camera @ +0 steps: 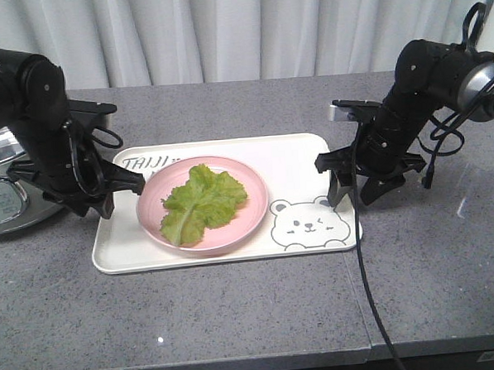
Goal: Transfer vegetables to tray and serve
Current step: 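Lower both grippers to the tray's opposite short edges, then close both grippers on the tray edges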
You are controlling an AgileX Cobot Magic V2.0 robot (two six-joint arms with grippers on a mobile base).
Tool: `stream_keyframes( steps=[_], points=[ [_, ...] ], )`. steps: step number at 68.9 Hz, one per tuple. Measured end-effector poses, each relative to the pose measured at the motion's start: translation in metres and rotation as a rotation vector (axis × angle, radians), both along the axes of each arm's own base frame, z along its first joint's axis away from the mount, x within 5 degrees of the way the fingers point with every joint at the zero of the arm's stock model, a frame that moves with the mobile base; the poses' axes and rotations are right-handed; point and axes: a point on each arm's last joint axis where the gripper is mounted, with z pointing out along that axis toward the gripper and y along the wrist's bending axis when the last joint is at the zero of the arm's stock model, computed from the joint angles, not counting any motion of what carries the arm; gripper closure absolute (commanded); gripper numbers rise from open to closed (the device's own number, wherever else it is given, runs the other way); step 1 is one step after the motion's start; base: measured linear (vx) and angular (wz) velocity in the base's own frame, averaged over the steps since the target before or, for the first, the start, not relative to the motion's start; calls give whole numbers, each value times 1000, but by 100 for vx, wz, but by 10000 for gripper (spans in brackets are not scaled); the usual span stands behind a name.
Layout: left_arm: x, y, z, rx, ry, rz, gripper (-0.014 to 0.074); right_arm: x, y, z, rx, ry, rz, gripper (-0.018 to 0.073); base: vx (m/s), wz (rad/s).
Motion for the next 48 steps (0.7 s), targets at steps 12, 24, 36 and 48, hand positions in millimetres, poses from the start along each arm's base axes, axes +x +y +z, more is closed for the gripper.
stream_keyframes(
  steps=[12,24,36,48],
  points=[
    [1,8,0,-13,17,26,323,0,0,0,0,0,0,118,0,0],
    [1,8,-2,-19,25,18,323,0,0,0,0,-1,1,118,0,0],
    [2,7,-6,-22,37,15,323,0,0,0,0,-1,1,118,0,0],
    [5,6,-15,-15,63,15,323,0,0,-1,0,2,2,118,0,0]
  ],
)
